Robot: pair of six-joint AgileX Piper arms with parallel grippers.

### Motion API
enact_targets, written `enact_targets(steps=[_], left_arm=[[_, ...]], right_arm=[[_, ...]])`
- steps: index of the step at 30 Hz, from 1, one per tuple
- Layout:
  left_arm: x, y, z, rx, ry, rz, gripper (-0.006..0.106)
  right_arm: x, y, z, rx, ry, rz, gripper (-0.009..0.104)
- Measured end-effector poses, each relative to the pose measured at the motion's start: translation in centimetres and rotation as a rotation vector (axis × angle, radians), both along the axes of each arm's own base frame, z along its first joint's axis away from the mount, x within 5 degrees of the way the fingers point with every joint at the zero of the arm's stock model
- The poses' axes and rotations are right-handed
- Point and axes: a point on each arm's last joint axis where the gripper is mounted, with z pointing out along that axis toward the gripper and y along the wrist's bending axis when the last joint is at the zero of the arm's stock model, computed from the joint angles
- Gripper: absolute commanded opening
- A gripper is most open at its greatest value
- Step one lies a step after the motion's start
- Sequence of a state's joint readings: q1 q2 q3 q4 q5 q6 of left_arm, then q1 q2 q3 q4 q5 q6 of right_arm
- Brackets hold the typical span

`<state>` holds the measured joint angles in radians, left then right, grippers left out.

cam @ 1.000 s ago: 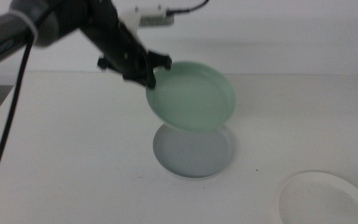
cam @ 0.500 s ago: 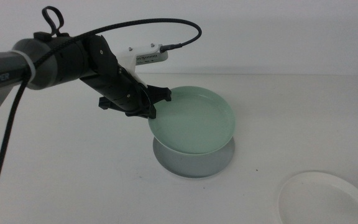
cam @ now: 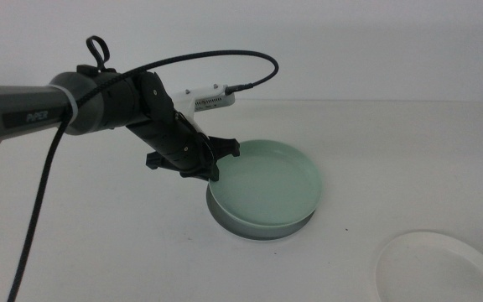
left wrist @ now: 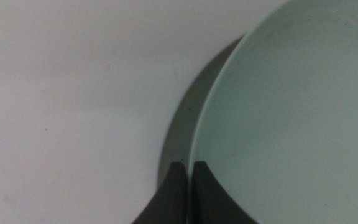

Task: Stack the three bowls on top of each other.

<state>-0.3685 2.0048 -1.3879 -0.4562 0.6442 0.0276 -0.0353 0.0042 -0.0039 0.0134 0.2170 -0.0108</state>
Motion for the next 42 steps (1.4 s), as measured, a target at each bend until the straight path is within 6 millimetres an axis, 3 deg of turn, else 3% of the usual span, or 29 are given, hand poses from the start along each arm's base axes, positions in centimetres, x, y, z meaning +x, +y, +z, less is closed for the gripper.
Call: enact_targets(steps=[12, 16, 21, 22, 24, 28, 33, 37, 42], left_arm=[[-0.2, 0.0, -0.6, 0.015, 0.033, -0.015, 0.001], [-0.2, 0.1, -0.6, 0.022, 0.031, -0.024, 0.031], [-0.5, 0.2, -0.1, 0.049, 0.016, -0.115, 0.089], [-0.7, 0.4, 0.4, 0.050, 0.014, -0.135, 0.094], [-1.0, 1.1, 1.7, 0.027, 0.021, -0.154, 0.094], [-2.0, 3.6, 6.4, -0.043, -0.052, -0.234, 0.094], [-6.0, 6.7, 12.6, -0.081, -0.225, -0.292, 0.094], [-12.0, 9.1, 17.2, -0.072, -0.387, -0.275, 0.094], [-19.3, 10.6, 20.5, -0.046, -0.516, -0.292, 0.094]], right_arm=[[0.0, 0.0, 0.0, 0.000, 0.000, 0.000, 0.093], [0.0, 0.0, 0.0, 0.000, 0.000, 0.000, 0.093], [0.0, 0.0, 0.0, 0.000, 0.000, 0.000, 0.093], [0.0, 0.0, 0.0, 0.000, 0.000, 0.000, 0.093], [0.0, 0.0, 0.0, 0.000, 0.000, 0.000, 0.093], [0.0, 0.0, 0.0, 0.000, 0.000, 0.000, 0.093], [0.0, 0.0, 0.0, 0.000, 0.000, 0.000, 0.093], [0.0, 0.0, 0.0, 0.000, 0.000, 0.000, 0.093], [0.0, 0.0, 0.0, 0.000, 0.000, 0.000, 0.093]])
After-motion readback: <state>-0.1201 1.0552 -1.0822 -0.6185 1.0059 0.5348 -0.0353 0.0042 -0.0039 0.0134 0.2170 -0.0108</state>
